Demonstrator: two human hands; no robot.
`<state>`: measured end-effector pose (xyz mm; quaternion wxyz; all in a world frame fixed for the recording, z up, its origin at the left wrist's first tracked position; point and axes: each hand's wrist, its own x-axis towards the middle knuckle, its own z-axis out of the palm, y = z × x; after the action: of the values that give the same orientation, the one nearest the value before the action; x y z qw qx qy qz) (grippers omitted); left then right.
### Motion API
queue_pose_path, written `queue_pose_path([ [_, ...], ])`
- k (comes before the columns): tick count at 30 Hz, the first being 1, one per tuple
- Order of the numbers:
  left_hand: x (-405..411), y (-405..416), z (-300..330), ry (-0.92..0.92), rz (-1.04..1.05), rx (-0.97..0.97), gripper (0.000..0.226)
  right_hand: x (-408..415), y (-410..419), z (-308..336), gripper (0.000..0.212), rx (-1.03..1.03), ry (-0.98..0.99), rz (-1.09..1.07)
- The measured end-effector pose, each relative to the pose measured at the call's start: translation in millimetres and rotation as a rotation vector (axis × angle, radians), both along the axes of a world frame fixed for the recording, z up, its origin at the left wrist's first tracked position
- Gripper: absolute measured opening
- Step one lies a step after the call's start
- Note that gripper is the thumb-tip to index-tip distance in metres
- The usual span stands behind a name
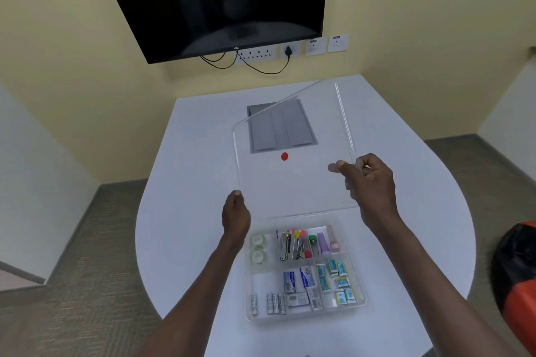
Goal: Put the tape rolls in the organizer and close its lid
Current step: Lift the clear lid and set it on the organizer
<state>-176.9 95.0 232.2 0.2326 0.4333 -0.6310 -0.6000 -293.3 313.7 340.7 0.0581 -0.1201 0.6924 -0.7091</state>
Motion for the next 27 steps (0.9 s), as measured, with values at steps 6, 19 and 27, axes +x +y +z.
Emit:
queue_pose_path([
  [6,27,-15,-18,0.057,0.051,0.1,0.031,-1,5,-55,0.026,0.159,-0.028,-0.081],
  [19,92,10,-89,-0.233,-0.021,0.017,0.019,9,49,-176,0.029,0.827,0.013,-0.006],
  [27,115,35,-105,-0.538,-0.145,-0.154,0.034,20,66,-200,0.027,0.979,-0.101,0.09],
])
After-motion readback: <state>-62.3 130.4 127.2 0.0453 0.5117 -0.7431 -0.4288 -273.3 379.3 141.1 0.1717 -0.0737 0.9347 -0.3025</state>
